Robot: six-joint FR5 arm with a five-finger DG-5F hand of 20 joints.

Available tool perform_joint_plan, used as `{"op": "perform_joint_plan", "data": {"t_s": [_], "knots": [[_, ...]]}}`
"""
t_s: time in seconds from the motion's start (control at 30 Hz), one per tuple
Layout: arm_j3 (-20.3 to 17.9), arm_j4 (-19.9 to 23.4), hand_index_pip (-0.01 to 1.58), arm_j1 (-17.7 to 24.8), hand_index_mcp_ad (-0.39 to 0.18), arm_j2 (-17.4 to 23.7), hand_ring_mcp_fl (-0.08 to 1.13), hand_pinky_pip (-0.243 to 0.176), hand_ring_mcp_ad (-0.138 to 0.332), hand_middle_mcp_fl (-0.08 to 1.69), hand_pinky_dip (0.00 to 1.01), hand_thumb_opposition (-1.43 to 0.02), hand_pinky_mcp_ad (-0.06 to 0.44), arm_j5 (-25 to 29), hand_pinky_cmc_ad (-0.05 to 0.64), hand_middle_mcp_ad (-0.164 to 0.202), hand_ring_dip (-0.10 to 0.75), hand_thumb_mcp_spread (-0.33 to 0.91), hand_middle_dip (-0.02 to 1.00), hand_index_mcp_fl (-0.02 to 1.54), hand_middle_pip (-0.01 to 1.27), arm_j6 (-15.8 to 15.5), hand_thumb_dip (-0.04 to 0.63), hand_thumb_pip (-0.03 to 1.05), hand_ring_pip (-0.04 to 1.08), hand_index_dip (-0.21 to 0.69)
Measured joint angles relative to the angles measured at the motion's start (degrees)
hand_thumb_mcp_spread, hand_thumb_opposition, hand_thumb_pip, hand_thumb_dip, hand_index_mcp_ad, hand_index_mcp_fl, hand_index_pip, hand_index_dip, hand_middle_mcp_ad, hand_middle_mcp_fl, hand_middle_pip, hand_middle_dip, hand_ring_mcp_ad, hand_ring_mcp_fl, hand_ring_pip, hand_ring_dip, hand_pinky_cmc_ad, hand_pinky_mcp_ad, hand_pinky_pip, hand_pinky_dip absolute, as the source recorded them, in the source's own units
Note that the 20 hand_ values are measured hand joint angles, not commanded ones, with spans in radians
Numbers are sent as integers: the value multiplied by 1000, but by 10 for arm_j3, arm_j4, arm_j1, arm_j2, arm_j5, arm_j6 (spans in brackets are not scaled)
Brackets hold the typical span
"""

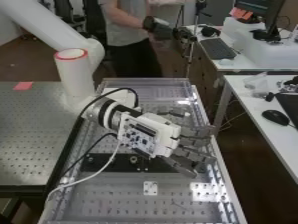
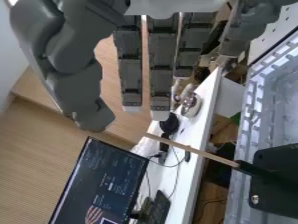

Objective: Grab the chopstick and place it in the clear container

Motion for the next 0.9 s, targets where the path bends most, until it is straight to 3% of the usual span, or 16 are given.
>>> {"op": "perform_joint_plan", "data": {"t_s": [0.53,0.9], "knots": [[27,-24,721,8,-26,-30,201,-89,35,606,126,-787,220,17,176,70,204,429,576,391,140,23,325,702,87,115],[47,-35,833,13,-73,-43,244,-89,35,595,134,-787,223,29,229,68,290,490,623,410,229,23,300,595,89,108]]}}
